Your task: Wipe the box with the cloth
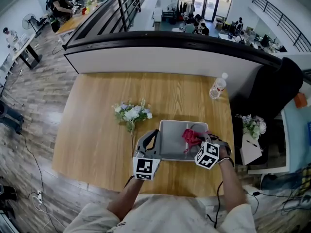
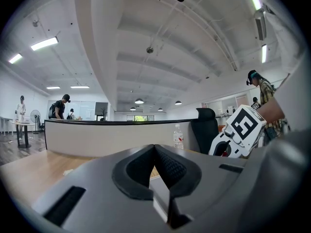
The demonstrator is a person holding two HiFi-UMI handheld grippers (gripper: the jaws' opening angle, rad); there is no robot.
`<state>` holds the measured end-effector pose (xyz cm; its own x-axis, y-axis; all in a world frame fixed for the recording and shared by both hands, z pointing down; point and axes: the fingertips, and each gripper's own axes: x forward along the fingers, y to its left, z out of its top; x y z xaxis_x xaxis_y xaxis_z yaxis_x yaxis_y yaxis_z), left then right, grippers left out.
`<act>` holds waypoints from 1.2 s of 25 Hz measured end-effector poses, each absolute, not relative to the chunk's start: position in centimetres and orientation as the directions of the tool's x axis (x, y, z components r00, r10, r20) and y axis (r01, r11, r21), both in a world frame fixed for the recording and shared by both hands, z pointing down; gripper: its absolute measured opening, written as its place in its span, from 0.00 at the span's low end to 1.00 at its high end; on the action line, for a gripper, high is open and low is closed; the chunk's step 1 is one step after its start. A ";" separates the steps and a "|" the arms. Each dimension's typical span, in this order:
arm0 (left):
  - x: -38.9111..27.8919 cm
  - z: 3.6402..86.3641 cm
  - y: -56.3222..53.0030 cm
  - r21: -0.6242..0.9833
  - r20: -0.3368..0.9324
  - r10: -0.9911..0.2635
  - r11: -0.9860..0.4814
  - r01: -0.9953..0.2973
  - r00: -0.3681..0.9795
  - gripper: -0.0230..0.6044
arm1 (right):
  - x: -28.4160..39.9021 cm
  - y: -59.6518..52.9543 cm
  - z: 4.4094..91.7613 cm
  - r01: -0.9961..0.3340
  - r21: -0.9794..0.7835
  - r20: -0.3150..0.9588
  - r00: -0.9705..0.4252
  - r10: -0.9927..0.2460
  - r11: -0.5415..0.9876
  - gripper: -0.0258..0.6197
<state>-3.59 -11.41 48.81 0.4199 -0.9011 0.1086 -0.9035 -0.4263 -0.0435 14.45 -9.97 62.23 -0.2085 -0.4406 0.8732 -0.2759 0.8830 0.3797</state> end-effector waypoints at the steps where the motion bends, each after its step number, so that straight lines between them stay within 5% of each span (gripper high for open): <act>1: -3.6 48.8 -11.4 -0.043 0.108 -0.901 -0.426 -0.904 0.419 0.06 | 14.4 -9.9 62.2 -0.270 0.383 0.874 -0.204 -0.441 0.884 0.13; 30: -2.2 49.9 -11.5 -0.021 0.131 -0.881 -0.461 -0.887 0.454 0.06 | 14.3 -5.4 62.6 -0.269 0.326 0.912 -0.164 -0.376 0.906 0.14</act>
